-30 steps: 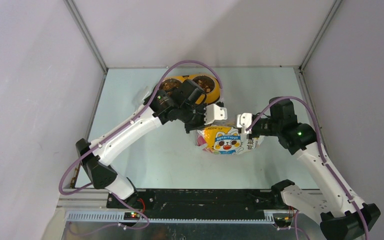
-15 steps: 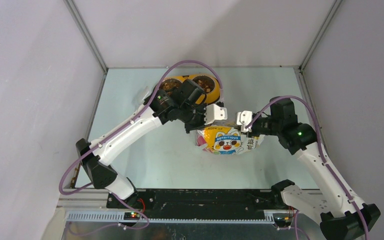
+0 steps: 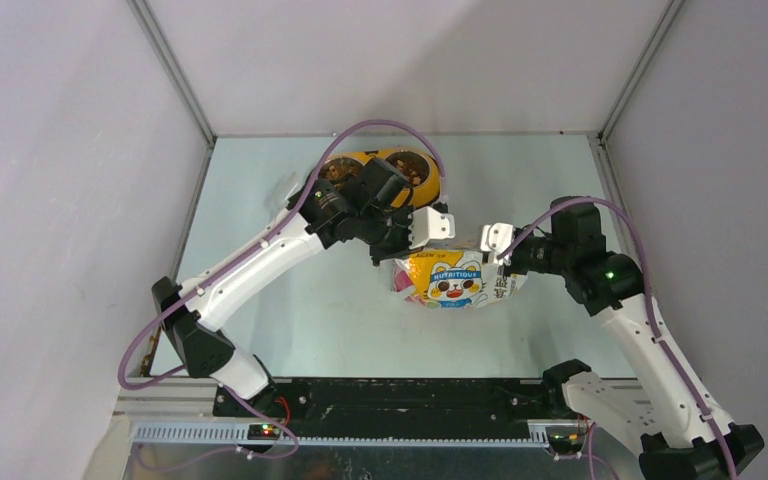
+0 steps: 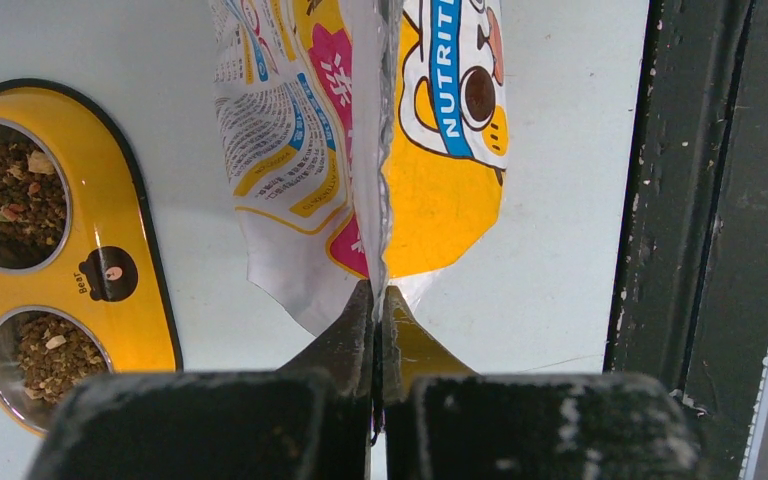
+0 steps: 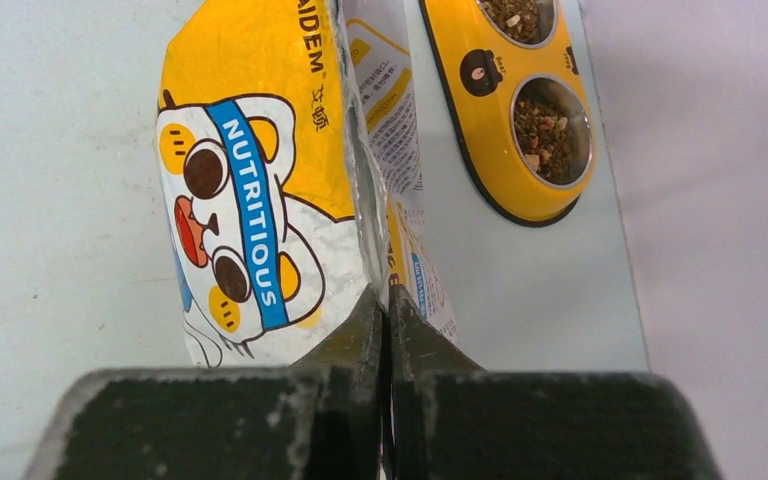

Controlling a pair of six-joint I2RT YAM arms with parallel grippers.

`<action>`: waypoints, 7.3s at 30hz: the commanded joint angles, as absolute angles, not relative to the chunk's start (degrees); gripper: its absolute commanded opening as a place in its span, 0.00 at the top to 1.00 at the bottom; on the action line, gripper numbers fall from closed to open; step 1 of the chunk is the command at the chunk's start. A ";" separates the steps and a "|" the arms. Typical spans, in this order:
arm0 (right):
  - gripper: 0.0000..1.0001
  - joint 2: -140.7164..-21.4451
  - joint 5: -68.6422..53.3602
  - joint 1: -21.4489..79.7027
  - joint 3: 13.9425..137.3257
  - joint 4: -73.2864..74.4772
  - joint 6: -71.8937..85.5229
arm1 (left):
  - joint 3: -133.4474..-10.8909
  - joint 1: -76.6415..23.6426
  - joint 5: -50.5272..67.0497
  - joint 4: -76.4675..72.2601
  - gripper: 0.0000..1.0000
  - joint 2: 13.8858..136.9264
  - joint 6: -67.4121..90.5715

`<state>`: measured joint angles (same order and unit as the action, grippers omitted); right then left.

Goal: Serve the pet food
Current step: Close the pet food bag at the center of the board.

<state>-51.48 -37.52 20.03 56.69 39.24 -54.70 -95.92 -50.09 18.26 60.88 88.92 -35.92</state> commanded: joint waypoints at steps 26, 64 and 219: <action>0.83 -44.96 -22.71 18.70 54.23 38.09 -61.95 | -99.49 -49.98 20.12 62.36 1.00 89.71 -34.84; 0.89 -41.20 -15.32 16.33 53.54 39.15 -64.10 | -99.73 -49.95 19.67 62.50 1.00 90.21 -35.03; 0.55 -67.26 -53.97 -4.19 76.44 72.56 -68.59 | -110.50 -58.32 9.86 52.85 1.00 100.75 -33.32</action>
<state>-68.66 -53.93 -3.75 75.68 71.48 -65.89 -111.31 -59.40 11.55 54.11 102.15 -32.56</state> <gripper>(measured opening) 0.358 0.007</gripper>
